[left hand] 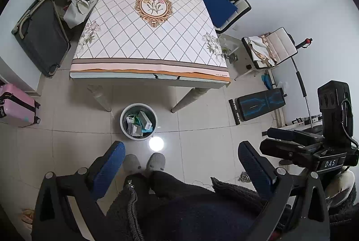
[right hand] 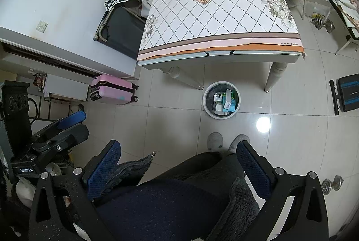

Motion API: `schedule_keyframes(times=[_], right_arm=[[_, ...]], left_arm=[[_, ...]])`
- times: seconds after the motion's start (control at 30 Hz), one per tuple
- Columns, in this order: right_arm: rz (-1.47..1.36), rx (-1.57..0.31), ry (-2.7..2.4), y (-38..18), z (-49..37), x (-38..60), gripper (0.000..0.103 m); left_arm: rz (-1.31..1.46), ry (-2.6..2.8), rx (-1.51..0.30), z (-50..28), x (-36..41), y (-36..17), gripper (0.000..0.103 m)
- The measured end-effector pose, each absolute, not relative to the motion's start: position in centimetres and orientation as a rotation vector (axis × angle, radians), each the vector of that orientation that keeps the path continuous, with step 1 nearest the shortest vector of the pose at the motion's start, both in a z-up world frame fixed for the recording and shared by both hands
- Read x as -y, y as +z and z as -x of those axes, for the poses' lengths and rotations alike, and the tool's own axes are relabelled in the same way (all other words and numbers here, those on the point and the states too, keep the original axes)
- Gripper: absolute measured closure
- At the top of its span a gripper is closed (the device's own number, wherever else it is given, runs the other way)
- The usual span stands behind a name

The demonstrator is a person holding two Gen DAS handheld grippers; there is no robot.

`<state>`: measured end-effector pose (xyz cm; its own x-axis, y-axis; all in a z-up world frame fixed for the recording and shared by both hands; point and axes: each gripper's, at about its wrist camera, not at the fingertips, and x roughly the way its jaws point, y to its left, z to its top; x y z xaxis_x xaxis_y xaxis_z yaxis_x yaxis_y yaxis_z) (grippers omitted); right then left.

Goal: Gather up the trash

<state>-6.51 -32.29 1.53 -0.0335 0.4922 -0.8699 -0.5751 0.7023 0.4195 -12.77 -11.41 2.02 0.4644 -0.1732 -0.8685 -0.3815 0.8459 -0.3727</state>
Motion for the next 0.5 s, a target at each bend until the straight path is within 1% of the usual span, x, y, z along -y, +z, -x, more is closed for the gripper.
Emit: schedule_keyframes(times=[0.5], right_arm=[[0.071,-1.348,0.857,2.04,6.5,32.86,0.0]], left_arm=[[0.576,0.128,-1.09,12.35,11.83,2.25,0.0]])
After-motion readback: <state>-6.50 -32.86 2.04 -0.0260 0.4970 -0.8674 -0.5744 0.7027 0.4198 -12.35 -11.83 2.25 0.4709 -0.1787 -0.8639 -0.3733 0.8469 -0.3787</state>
